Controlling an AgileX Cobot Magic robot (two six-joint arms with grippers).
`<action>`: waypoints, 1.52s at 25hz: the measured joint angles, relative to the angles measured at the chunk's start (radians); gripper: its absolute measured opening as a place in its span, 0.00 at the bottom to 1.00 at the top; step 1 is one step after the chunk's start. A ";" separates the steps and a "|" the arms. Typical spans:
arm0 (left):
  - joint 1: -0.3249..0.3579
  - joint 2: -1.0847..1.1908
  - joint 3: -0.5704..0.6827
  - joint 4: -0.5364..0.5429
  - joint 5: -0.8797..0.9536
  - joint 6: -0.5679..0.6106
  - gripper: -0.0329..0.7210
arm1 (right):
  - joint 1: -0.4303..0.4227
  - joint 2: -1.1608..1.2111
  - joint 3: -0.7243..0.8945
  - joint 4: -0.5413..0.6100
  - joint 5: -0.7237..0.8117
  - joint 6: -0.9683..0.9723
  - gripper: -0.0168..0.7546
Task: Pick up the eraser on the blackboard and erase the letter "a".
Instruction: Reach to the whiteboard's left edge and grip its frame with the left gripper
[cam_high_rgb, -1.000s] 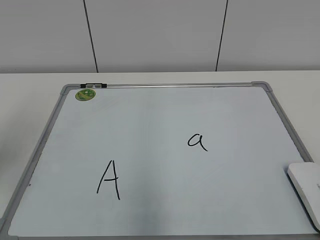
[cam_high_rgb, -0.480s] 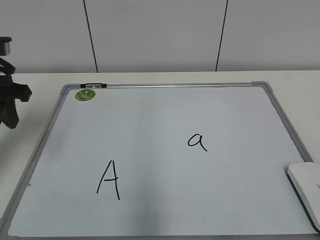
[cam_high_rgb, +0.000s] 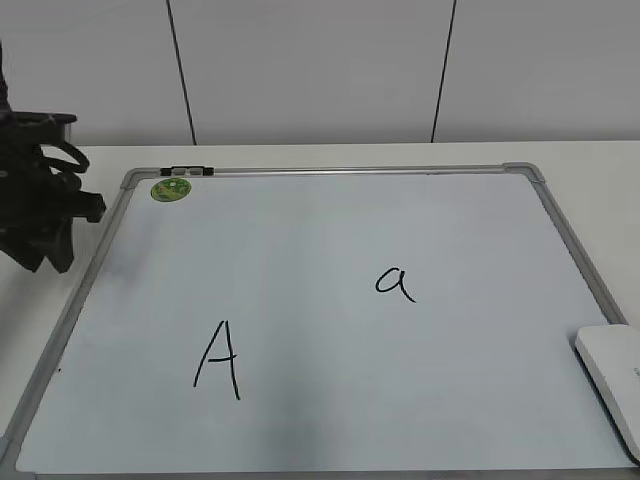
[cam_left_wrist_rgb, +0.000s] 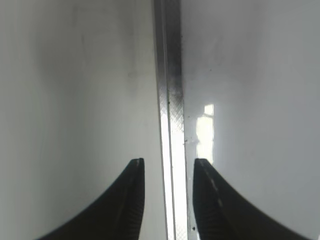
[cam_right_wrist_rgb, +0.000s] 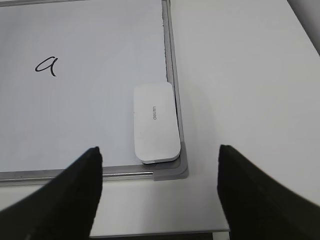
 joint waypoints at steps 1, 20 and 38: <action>0.000 0.019 -0.012 0.000 0.000 0.000 0.37 | 0.000 0.000 0.000 0.000 0.000 0.000 0.71; 0.059 0.176 -0.058 -0.042 -0.058 0.028 0.37 | 0.000 0.000 0.000 0.000 0.000 0.000 0.71; 0.059 0.194 -0.058 -0.050 -0.079 0.083 0.36 | 0.000 0.000 0.000 0.000 0.000 0.000 0.71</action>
